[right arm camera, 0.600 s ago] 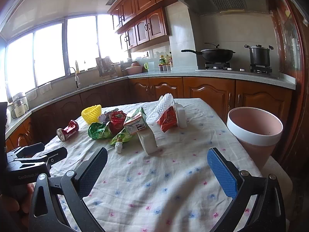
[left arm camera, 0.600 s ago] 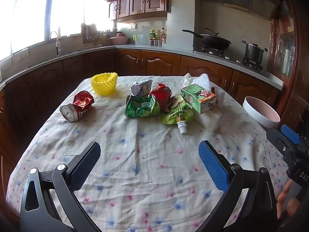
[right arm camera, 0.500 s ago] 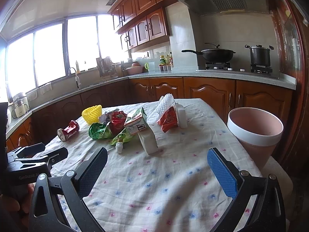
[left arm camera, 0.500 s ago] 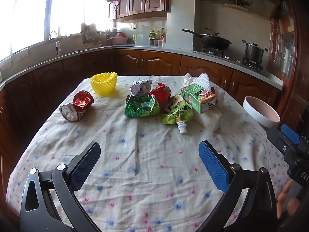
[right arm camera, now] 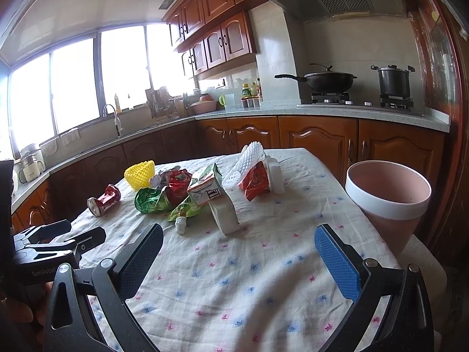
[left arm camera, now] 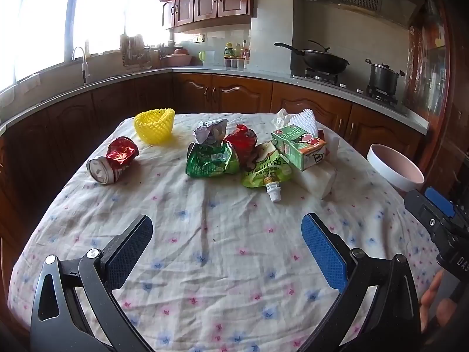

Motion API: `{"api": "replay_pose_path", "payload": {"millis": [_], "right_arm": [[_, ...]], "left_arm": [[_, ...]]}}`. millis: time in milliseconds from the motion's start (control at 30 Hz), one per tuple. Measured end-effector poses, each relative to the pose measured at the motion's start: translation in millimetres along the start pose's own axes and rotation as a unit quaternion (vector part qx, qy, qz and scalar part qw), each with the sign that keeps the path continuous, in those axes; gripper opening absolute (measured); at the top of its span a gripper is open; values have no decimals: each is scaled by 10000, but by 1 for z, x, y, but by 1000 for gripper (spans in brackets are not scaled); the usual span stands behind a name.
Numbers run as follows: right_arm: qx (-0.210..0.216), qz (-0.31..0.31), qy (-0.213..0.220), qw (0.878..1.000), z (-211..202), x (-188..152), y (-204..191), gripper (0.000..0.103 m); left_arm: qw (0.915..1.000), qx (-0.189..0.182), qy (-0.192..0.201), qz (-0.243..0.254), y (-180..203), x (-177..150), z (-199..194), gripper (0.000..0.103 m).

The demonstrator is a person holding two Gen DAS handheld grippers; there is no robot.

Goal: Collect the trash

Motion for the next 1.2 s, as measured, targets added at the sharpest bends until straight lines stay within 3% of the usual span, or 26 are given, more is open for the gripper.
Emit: {"api": "replay_pose_path", "payload": {"millis": [400,600,1200], "right_arm": [[-1,24,-56,10000,4,-1,2,103],[-15,67,-70,10000,7,1,6,103],[57,318,-259,9991,35,34,11,103]], "left_arm": [[9995,-220,-233,-3,3,2,8,103],[9993,-156,-303,172,2,6,15,103],[9989,-130,-433,110,-30,41,51,103]]}}
Point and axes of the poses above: each gripper's, at about its wrist camera, not at the fingertips, and z roughly the way its jaws point, y to its right, x to its top, the point moved 6 cm from there along z, roughly the way its jaws point, and after that the axes turned 14 degrees about z, right-handed, at the moved point
